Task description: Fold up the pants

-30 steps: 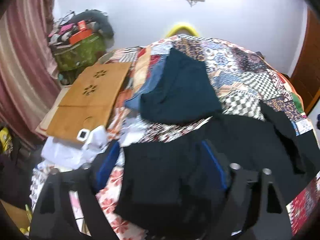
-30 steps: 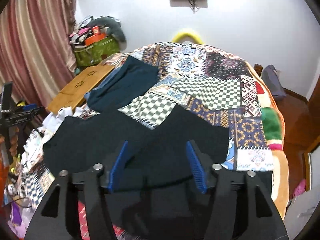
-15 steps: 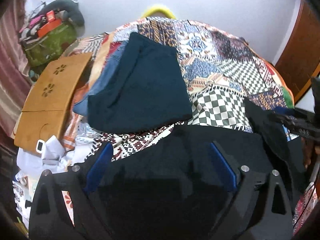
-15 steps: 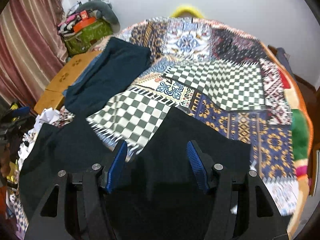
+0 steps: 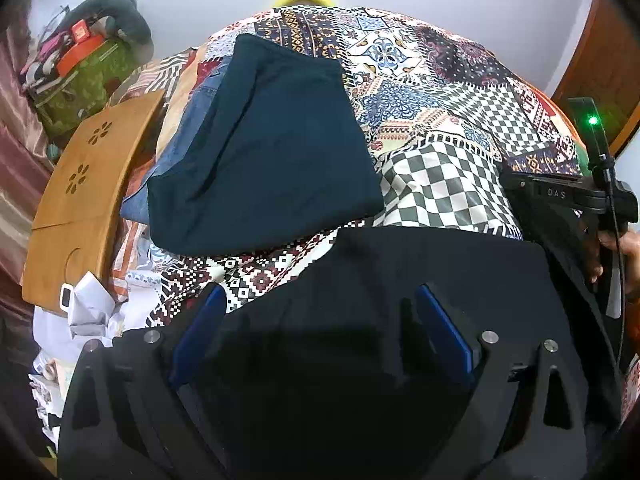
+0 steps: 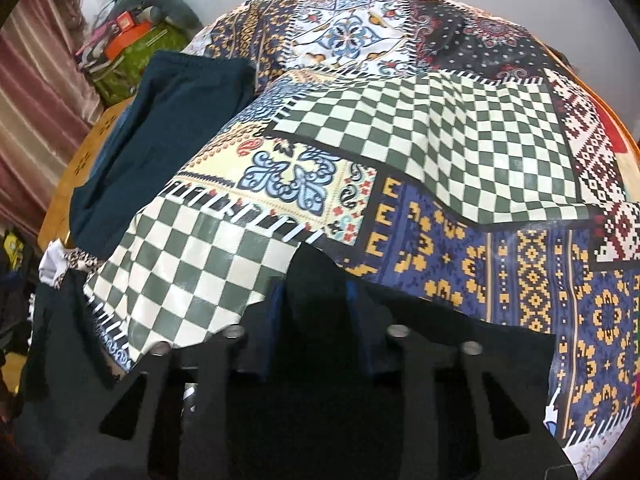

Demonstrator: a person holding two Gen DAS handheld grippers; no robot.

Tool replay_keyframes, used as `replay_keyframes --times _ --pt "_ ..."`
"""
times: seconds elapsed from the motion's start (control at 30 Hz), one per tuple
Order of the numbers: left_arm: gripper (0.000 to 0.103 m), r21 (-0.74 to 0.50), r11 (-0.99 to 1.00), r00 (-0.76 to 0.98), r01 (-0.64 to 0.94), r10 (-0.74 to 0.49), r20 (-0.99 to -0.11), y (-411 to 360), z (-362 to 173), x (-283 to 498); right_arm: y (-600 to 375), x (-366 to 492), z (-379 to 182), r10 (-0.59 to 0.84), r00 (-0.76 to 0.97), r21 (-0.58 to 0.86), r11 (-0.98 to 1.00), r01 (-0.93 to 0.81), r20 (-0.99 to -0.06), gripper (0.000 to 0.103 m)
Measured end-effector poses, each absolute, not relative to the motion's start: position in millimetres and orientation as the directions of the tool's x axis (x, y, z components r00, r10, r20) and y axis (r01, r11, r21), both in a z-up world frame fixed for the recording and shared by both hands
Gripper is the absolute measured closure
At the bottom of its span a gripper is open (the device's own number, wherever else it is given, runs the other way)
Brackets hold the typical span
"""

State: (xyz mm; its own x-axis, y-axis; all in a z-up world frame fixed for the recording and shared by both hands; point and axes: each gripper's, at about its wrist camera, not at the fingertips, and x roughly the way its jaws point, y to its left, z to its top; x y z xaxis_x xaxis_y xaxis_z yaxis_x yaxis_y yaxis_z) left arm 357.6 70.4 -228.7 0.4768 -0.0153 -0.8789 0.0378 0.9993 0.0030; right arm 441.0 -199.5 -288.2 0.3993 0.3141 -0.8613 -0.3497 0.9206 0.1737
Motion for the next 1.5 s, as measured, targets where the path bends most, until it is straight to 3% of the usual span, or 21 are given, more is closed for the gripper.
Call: replay_keyframes --times 0.2,0.5,0.7,0.93,1.23,1.5 --pt "0.007 0.013 0.995 0.468 0.099 -0.035 -0.883 44 -219 346 -223 421 -262 0.337 0.449 0.186 0.919 -0.348 -0.827 0.09" --pt "0.007 -0.019 0.974 0.421 0.224 -0.114 -0.9 -24 -215 313 -327 338 -135 0.364 0.67 0.231 0.931 -0.283 -0.647 0.091" --pt "0.007 -0.019 0.955 0.395 0.296 -0.14 -0.908 -73 -218 285 -374 288 -88 0.351 0.743 0.213 0.936 -0.28 -0.569 0.091" --pt "0.006 0.005 0.936 0.385 0.352 -0.14 -0.912 -113 -229 264 -397 240 -141 0.266 0.687 0.155 0.963 -0.22 -0.676 0.091" --pt "0.006 -0.005 0.932 0.391 0.362 -0.157 -0.907 -129 -232 256 -429 205 -229 0.215 0.547 0.198 0.976 -0.09 -0.809 0.091" --pt "0.006 -0.051 0.944 0.416 0.325 -0.191 -0.889 -115 -223 256 -432 184 -228 0.101 0.567 0.119 0.993 -0.006 -0.818 0.091"
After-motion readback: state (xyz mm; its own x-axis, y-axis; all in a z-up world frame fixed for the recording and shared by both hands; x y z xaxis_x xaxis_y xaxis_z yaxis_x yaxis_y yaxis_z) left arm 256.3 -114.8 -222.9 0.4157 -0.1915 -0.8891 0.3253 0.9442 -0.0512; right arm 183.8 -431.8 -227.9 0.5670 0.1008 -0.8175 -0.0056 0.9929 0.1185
